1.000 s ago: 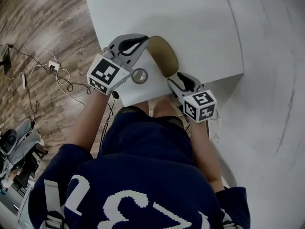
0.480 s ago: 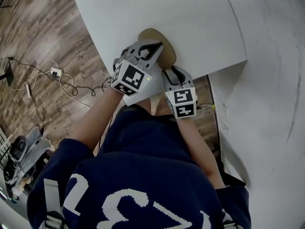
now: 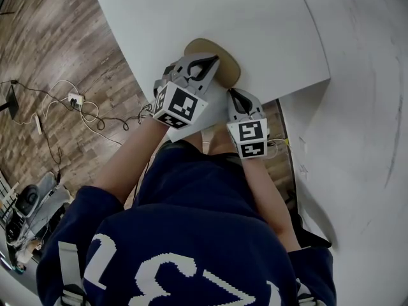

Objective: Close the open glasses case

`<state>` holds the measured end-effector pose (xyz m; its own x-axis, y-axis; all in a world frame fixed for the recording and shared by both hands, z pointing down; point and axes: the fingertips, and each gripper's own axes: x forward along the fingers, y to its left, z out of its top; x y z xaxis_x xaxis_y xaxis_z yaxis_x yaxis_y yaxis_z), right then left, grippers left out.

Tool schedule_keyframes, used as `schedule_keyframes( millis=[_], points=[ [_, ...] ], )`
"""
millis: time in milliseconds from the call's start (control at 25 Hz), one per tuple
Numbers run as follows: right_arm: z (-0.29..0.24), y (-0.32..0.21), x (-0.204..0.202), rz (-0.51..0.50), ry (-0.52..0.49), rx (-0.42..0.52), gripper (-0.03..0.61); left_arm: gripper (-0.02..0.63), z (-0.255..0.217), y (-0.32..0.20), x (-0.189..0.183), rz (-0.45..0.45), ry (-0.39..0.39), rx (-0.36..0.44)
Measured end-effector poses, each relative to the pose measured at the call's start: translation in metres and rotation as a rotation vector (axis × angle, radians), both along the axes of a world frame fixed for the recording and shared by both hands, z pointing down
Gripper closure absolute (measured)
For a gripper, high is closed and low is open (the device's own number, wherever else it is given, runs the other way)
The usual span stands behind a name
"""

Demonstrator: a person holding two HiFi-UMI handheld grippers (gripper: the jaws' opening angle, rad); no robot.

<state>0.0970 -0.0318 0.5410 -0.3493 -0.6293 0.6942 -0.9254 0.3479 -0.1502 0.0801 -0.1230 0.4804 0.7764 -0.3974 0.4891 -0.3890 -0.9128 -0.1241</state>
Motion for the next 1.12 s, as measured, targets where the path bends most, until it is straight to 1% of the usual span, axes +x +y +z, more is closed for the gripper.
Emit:
schedule_keyframes(
  millis=[80,160,280,400,600,720,760,840,960,1040,1120],
  points=[
    [0.000,0.000,0.003,-0.009,-0.015,0.015,0.554,0.601,0.000,0.000,0.000,0.000,0.008,0.013],
    [0.001,0.000,0.006,-0.021,-0.022,0.010,0.555,0.601,0.000,0.000,0.000,-0.005,0.020,0.018],
    [0.001,-0.001,0.010,-0.045,-0.004,0.005,0.555,0.601,0.000,0.000,0.002,-0.016,0.033,0.020],
    [-0.001,-0.004,0.015,-0.059,0.012,0.005,0.557,0.601,-0.002,-0.001,0.004,-0.014,0.030,0.031],
    [0.001,-0.009,0.032,0.004,-0.002,0.011,0.557,0.601,-0.001,0.001,0.004,-0.010,0.028,0.029],
    [0.002,-0.030,0.047,-0.007,0.012,0.023,0.557,0.601,0.001,0.002,0.004,-0.009,0.040,0.015],
    [0.002,-0.040,0.052,-0.034,0.026,0.024,0.557,0.601,0.001,0.001,0.004,-0.008,0.046,0.009],
    [0.001,-0.055,0.056,-0.123,0.067,0.025,0.557,0.601,0.001,-0.001,0.004,-0.004,0.055,-0.008],
    [-0.003,-0.046,0.046,-0.284,0.094,0.007,0.557,0.601,0.001,0.000,0.002,0.016,0.043,-0.055],
    [-0.004,-0.020,0.023,-0.394,0.060,-0.031,0.557,0.601,0.001,0.005,-0.004,0.013,0.034,-0.105],
    [-0.006,0.008,-0.011,-0.471,-0.018,-0.062,0.557,0.601,0.001,0.012,-0.014,-0.010,0.020,-0.138]
  ],
)
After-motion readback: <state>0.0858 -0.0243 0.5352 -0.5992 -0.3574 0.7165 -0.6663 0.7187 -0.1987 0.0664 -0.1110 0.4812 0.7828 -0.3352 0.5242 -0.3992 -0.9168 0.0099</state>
